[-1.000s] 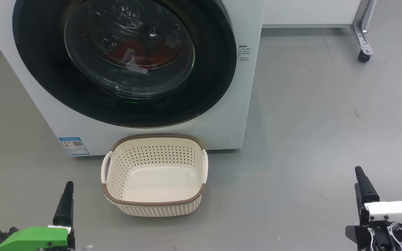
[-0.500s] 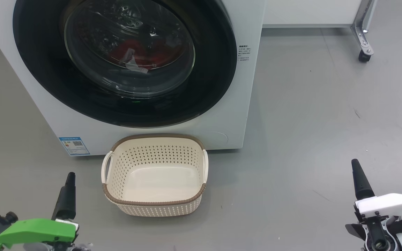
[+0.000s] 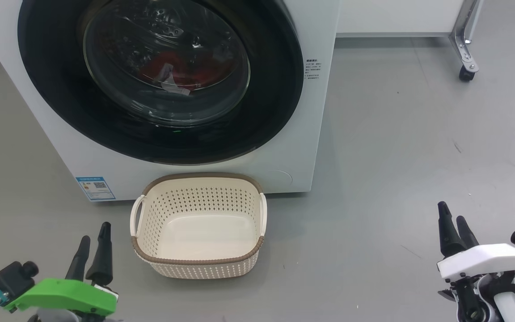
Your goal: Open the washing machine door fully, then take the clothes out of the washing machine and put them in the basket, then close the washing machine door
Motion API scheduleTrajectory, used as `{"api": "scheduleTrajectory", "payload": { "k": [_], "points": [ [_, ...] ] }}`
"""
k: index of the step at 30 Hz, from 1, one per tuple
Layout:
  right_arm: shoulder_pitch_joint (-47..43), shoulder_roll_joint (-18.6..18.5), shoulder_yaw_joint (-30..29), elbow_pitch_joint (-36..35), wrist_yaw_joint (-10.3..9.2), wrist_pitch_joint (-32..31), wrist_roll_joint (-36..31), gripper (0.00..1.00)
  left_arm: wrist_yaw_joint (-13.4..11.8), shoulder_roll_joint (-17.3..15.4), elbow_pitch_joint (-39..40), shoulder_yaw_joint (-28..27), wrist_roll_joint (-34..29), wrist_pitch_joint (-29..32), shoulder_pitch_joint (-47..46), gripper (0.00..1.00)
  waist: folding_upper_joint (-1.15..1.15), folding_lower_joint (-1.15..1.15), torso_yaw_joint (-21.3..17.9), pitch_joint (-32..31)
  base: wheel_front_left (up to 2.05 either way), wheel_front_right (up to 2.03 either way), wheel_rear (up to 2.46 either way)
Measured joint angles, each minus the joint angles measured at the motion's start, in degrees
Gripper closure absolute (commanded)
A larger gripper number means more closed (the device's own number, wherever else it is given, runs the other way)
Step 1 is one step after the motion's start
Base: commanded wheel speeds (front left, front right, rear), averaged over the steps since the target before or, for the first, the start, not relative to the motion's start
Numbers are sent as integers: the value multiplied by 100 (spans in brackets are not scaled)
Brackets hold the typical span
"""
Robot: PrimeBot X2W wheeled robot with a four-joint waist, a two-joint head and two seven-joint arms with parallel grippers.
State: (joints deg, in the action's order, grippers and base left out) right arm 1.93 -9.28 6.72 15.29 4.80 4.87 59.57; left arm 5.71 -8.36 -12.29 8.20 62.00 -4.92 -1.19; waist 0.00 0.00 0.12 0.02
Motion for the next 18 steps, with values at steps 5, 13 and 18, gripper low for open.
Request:
{"api": "scheduleTrajectory", "payload": {
  "k": [5, 13, 18],
  "points": [
    [-1, -21, 177, -7, -83, 75, -392, 0, -77, -82, 33, 210, -512, -73, 0, 0, 0, 0, -4, -13, 0, 0, 0],
    [-1, -31, 448, -31, -201, 223, -1116, 0, -267, -171, 169, 499, -1526, -230, -3, 0, 0, 0, -11, -27, 0, 0, 0],
    [-1, -32, 538, -71, -330, 303, -1481, 0, -342, -178, 207, 621, -1913, -302, -3, 0, 0, 0, -15, -35, 0, 0, 0]
  ]
}}
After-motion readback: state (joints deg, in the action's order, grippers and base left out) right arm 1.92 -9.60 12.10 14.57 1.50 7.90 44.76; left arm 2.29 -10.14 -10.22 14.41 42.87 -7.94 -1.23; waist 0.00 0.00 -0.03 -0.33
